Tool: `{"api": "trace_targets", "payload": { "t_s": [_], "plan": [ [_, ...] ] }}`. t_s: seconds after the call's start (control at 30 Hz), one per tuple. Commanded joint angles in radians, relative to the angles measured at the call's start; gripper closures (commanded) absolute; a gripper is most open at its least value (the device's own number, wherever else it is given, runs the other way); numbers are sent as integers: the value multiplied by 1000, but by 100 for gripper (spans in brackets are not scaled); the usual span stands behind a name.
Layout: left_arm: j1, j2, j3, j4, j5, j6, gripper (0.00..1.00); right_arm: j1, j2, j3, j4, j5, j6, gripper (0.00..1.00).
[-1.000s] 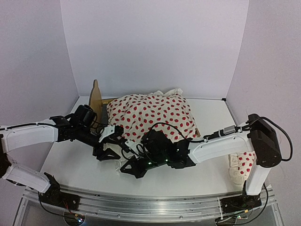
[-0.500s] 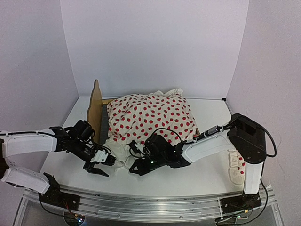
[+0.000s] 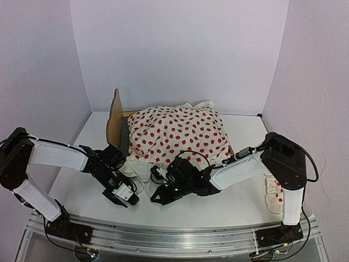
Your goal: Set up the pet bed
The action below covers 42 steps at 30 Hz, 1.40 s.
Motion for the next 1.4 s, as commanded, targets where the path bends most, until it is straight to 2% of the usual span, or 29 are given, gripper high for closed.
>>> {"api": "trace_targets", "payload": {
  "t_s": [0.0,0.17,0.23,0.33,0.47,0.53,0.77,0.9,1.17,1.23,1.37],
  "plan": [
    [-10,10,62,-23,47,-34,49,6,14,8,30,-8,-6,100],
    [-19,-2,27,46,35,-61,49,5,17,9,30,-11,-7,100],
    [-20,14,53,63,35,-145,50,5,20,12,30,-14,-6,100],
    [-27,17,98,72,34,-397,58,5,18,11,30,-11,-2,100],
    [-73,-38,88,62,-25,-772,58,6,17,9,30,-4,9,100],
    [-112,-70,47,76,-84,-882,56,5,17,10,30,-4,11,100],
    [-136,-61,-39,168,-293,-912,52,5,22,16,29,-19,6,100],
    [-137,-31,-62,211,-300,-909,49,5,27,23,30,-20,4,100],
    [-136,7,-70,274,-285,-939,51,5,20,13,30,-21,3,100],
    [-136,10,-80,287,-293,-930,58,5,20,12,30,-24,0,100],
    [-136,1,-99,284,-336,-896,94,5,19,2,29,-27,-3,100]
  ]
}}
